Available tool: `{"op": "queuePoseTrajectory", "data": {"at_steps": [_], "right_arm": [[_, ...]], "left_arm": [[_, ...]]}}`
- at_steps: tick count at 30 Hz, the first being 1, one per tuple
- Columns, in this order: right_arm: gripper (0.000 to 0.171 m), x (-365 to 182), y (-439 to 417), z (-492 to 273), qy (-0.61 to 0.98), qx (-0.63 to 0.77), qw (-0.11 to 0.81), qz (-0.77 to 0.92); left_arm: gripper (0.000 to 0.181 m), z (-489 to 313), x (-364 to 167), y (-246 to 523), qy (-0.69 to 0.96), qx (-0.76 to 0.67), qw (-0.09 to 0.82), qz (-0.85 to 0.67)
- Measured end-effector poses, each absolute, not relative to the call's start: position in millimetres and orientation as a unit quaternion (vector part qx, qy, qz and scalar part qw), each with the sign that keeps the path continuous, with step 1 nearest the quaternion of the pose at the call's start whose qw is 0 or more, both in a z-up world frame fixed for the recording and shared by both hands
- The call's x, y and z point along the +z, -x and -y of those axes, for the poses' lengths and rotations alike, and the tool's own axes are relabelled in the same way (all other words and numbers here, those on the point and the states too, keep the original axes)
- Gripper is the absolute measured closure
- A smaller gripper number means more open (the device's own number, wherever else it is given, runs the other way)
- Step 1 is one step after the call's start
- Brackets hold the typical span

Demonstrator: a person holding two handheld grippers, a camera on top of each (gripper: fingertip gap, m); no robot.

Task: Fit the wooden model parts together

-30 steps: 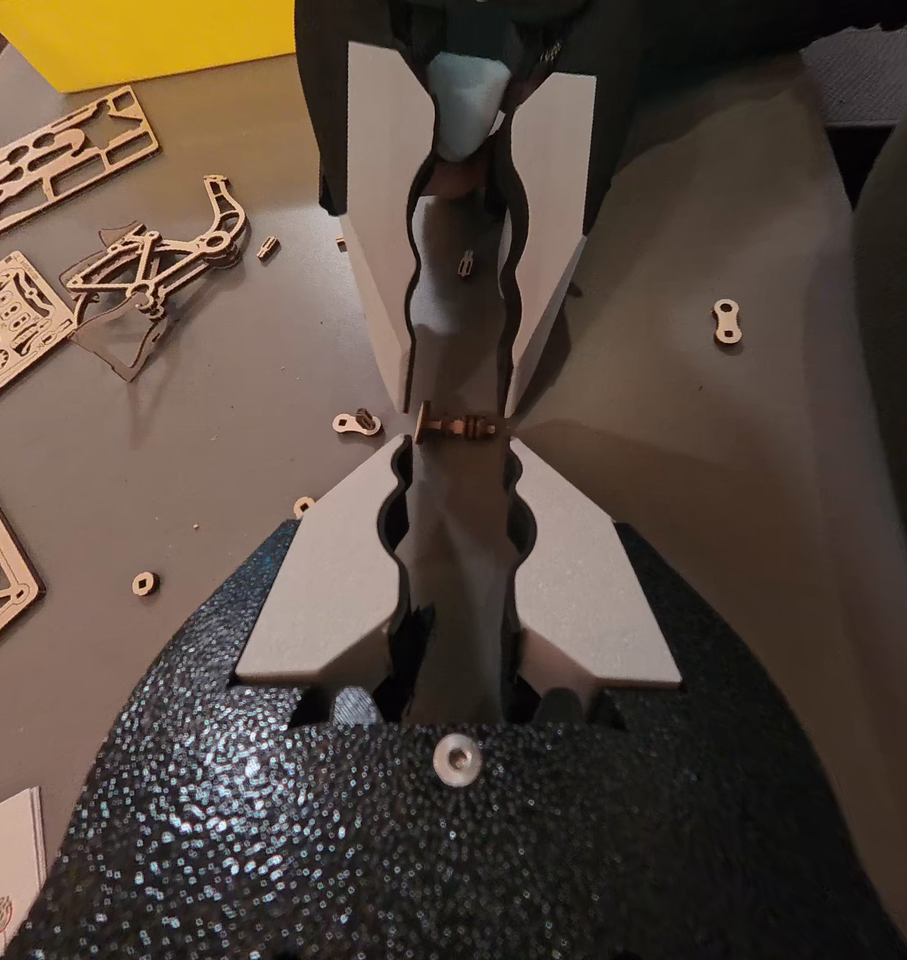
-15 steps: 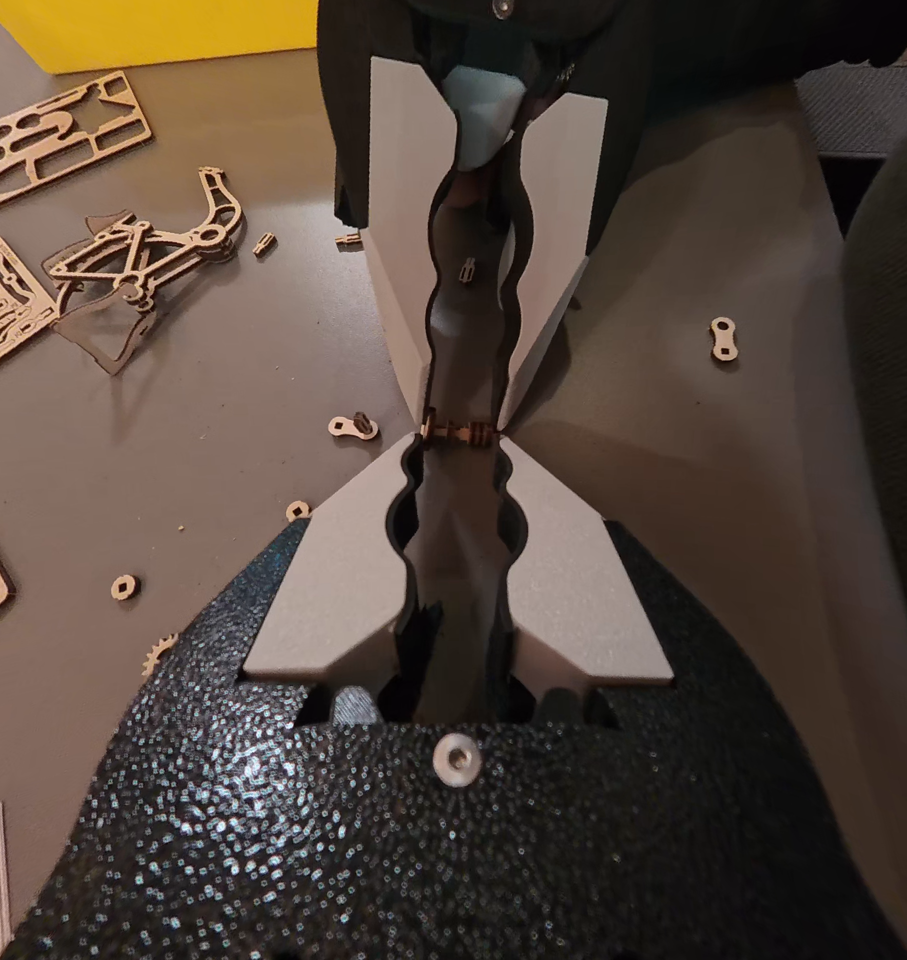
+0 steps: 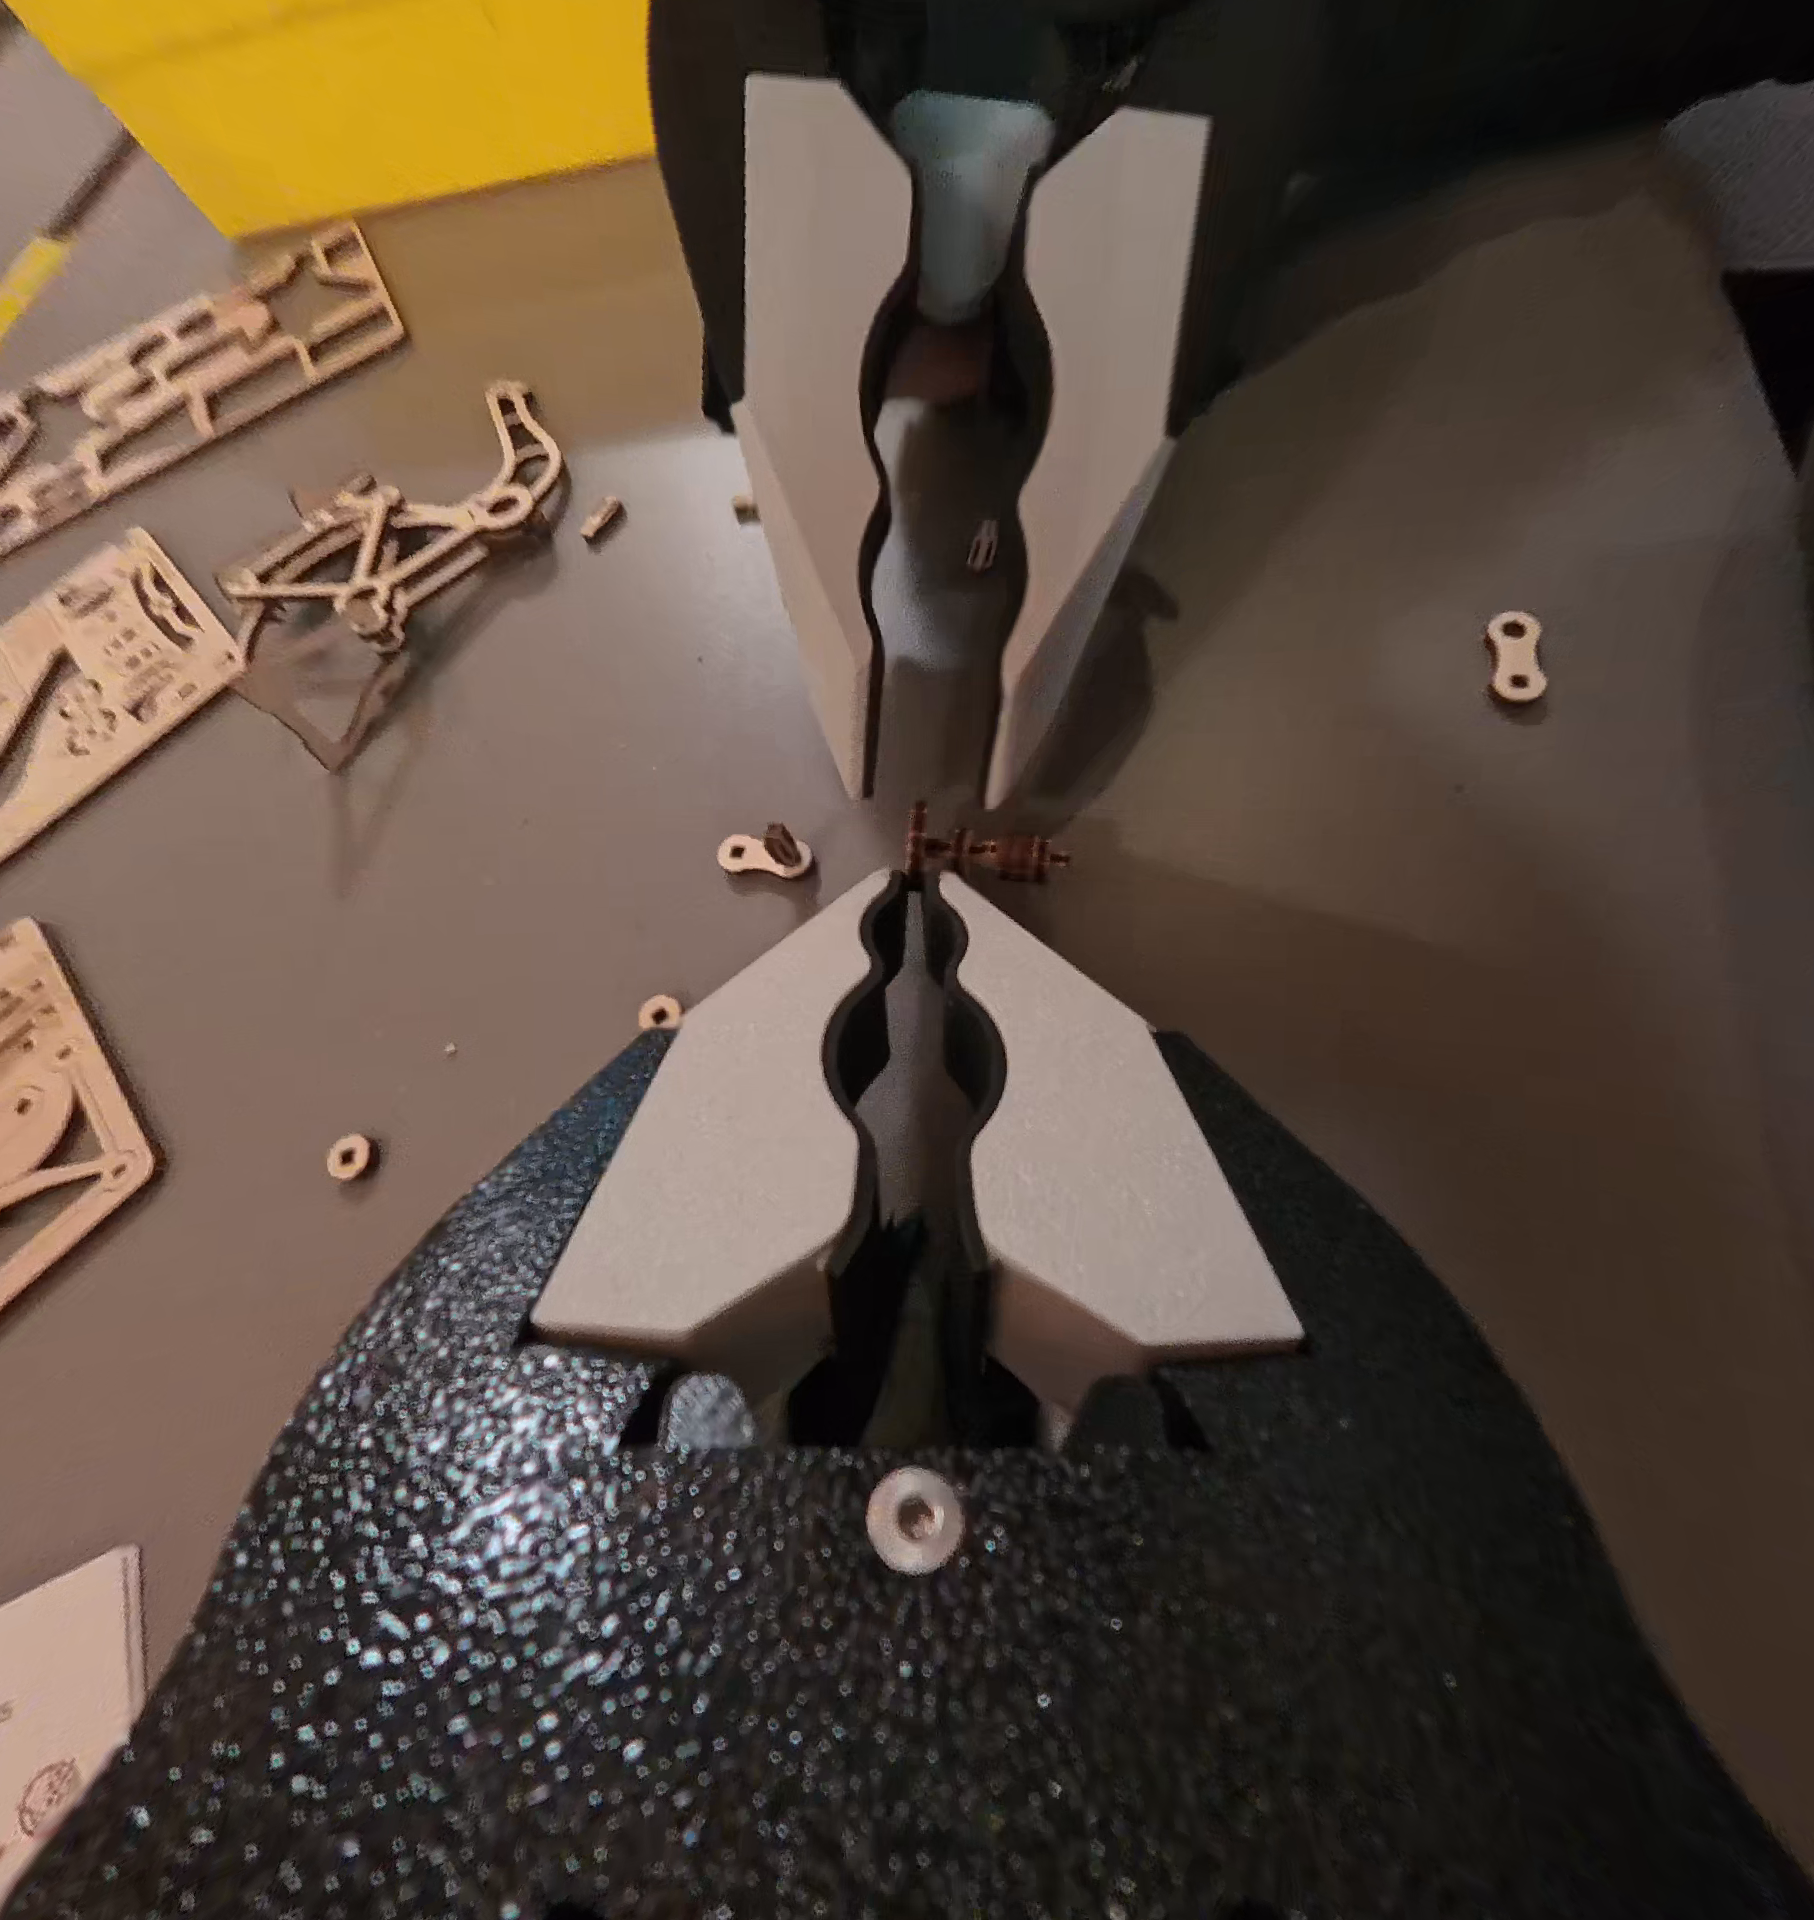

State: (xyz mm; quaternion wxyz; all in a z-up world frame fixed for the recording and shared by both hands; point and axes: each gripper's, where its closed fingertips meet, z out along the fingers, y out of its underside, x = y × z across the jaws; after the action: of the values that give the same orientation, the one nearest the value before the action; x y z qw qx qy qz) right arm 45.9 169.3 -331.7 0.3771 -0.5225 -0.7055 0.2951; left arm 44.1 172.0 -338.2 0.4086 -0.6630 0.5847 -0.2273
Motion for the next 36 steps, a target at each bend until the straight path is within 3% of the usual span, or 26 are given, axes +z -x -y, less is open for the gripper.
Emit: {"op": "queuePoseTrajectory", "data": {"at_steps": [6, 13, 18, 22, 24, 25, 29, 32, 36], "right_arm": [[0.170, -306.8, -43.6, -170.7, 0.507, 0.352, 0.418, 0.666], [0.164, -286.7, -42.9, -169.0, 0.479, 0.369, 0.460, 0.650], [0.170, -278.9, -43.1, -167.5, 0.468, 0.372, 0.475, 0.646], [0.171, -265.5, -45.6, -185.2, 0.469, 0.313, 0.540, 0.625], [0.170, -258.7, -46.3, -197.1, 0.484, 0.283, 0.573, 0.598], [0.170, -255.4, -46.2, -202.8, 0.493, 0.271, 0.588, 0.581], [0.171, -250.1, -42.0, -212.0, 0.513, 0.230, 0.627, 0.539], [0.170, -247.0, -38.1, -210.5, 0.503, 0.198, 0.650, 0.535], [0.170, -241.6, -35.7, -208.7, 0.488, 0.168, 0.672, 0.530]], "left_arm": [[0.181, -170.3, -302.6, -47.5, 0.630, -0.332, 0.457, -0.533], [0.180, -169.9, -291.2, -47.0, 0.622, -0.376, 0.462, -0.508], [0.180, -170.1, -283.0, -48.2, 0.620, -0.401, 0.471, -0.483], [0.149, -189.3, -273.1, -40.6, 0.650, -0.404, 0.492, -0.415], [0.143, -192.9, -265.6, -37.6, 0.644, -0.406, 0.512, -0.398], [0.129, -191.7, -262.8, -38.1, 0.636, -0.397, 0.524, -0.405], [0.144, -193.8, -258.6, -40.4, 0.617, -0.296, 0.587, -0.432], [0.169, -196.2, -250.5, -39.4, 0.608, -0.272, 0.621, -0.413], [0.172, -200.3, -254.8, -39.9, 0.633, -0.301, 0.600, -0.386]]}}
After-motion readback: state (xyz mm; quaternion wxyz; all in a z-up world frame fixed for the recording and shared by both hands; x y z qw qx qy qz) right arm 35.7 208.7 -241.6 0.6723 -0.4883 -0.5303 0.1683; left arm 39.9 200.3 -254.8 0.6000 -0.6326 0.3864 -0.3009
